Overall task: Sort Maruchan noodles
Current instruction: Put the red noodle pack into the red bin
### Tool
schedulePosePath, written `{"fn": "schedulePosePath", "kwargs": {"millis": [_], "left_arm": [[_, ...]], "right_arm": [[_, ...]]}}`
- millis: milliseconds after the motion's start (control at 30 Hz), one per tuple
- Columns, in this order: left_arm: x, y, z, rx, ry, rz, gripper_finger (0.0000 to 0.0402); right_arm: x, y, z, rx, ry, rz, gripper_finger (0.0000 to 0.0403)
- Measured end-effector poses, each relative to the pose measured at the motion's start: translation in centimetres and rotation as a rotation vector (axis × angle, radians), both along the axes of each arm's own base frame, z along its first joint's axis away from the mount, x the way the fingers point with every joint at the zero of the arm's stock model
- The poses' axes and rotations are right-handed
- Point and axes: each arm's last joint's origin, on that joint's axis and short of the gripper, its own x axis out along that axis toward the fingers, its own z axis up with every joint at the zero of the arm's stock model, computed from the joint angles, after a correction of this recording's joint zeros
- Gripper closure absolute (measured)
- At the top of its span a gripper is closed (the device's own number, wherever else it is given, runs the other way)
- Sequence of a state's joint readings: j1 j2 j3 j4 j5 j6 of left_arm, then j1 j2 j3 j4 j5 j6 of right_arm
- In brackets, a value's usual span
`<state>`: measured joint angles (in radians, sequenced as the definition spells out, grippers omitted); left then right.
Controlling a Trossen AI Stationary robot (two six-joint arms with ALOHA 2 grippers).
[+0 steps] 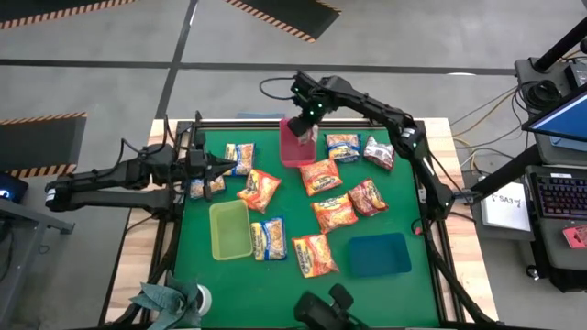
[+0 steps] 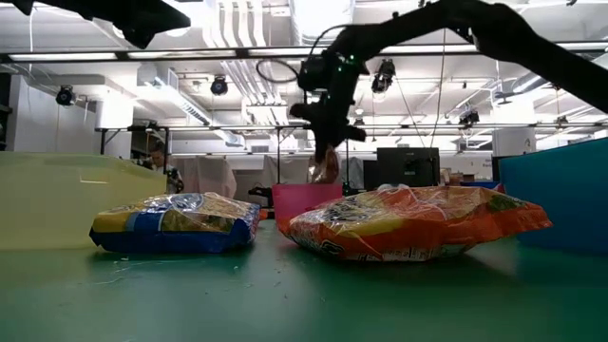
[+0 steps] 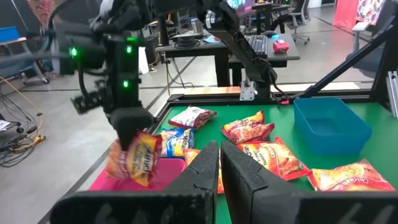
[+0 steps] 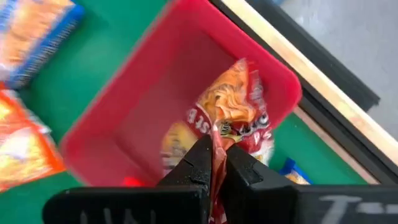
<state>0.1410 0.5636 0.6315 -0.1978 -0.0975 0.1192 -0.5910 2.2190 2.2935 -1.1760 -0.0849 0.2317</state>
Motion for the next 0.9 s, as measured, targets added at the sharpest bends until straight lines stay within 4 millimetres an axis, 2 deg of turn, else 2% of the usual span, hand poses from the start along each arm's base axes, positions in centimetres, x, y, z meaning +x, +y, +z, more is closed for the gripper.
{"fn": "schedulePosePath", "kwargs": {"millis": [167,533,900], "left_arm": [[0.0,0.0,0.0,0.003,-0.003,0.000,0.0400],[0.1,0.0,0.0,0.003,0.003,0.000,0.0400],[0.5,0.1,-0.2,0.002,0.013,0.001,0.0400]], "right_arm": [[0.4,-0.4,-1.8,0.019,0.032,-0.006,0.0394],[0.7,-0.7,-2.2,-0.045,0.044,-0.029,0.0389],[0.9,-1.1,-2.2,-0.106,0.038,-0.051,0.0303]]}}
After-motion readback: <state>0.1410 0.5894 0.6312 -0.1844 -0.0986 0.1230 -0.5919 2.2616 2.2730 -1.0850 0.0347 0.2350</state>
